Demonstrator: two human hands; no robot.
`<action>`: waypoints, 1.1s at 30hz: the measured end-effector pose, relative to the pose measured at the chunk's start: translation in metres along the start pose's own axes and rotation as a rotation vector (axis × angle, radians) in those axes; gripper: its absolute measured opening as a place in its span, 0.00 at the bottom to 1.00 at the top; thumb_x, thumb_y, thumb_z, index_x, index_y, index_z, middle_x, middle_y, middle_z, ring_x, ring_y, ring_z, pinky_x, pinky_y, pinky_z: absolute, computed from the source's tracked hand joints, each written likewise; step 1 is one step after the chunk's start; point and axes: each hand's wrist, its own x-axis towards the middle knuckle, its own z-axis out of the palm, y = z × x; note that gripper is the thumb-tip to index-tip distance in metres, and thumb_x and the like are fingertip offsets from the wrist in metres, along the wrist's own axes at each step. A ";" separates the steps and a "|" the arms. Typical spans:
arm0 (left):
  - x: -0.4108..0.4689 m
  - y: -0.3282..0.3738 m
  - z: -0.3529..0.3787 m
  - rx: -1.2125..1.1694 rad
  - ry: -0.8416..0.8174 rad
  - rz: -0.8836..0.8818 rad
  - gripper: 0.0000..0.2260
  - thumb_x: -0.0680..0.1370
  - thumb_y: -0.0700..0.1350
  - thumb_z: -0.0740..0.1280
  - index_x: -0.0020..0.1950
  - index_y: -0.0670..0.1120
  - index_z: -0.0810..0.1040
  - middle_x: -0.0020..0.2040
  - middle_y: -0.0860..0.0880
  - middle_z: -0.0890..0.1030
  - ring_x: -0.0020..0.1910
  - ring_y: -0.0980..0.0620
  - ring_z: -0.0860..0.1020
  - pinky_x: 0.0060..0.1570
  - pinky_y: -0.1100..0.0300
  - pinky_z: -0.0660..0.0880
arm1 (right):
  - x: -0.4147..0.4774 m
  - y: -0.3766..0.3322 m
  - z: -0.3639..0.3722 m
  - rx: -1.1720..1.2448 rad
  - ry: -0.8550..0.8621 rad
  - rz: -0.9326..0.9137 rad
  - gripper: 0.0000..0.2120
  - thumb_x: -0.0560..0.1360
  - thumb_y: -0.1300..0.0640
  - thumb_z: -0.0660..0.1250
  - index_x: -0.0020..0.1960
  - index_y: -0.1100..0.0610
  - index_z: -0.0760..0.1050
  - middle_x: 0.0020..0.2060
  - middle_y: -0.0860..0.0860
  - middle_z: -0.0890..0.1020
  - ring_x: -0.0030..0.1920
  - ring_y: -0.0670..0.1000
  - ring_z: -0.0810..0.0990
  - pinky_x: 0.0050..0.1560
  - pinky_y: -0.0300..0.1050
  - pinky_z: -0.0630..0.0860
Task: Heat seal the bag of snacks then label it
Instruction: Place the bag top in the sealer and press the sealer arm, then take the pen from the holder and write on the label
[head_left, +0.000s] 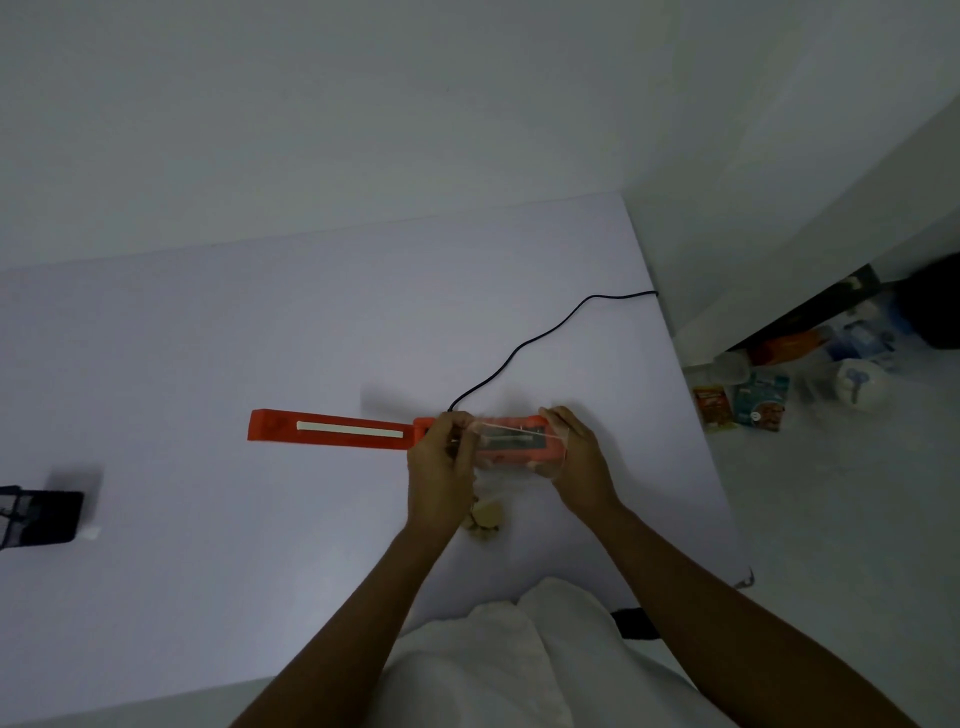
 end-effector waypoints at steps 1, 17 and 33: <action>0.000 0.000 -0.004 -0.027 -0.015 -0.018 0.04 0.81 0.43 0.63 0.52 0.45 0.77 0.42 0.46 0.82 0.35 0.48 0.82 0.28 0.55 0.81 | -0.002 -0.005 -0.003 0.001 -0.009 -0.004 0.42 0.64 0.59 0.80 0.74 0.51 0.66 0.71 0.54 0.70 0.72 0.53 0.68 0.69 0.57 0.71; -0.040 0.004 -0.090 -0.197 -0.020 -0.127 0.10 0.81 0.49 0.59 0.53 0.44 0.74 0.44 0.44 0.84 0.39 0.44 0.84 0.40 0.51 0.82 | -0.067 -0.170 -0.017 0.618 -0.200 -0.040 0.02 0.71 0.57 0.74 0.44 0.53 0.84 0.40 0.49 0.87 0.43 0.49 0.86 0.50 0.46 0.82; -0.059 -0.030 -0.257 -0.252 0.048 -0.064 0.06 0.76 0.37 0.69 0.49 0.38 0.85 0.44 0.45 0.86 0.41 0.48 0.84 0.42 0.57 0.81 | -0.092 -0.303 0.097 0.474 -0.191 -0.192 0.10 0.72 0.66 0.72 0.42 0.51 0.84 0.37 0.46 0.87 0.40 0.47 0.85 0.43 0.37 0.80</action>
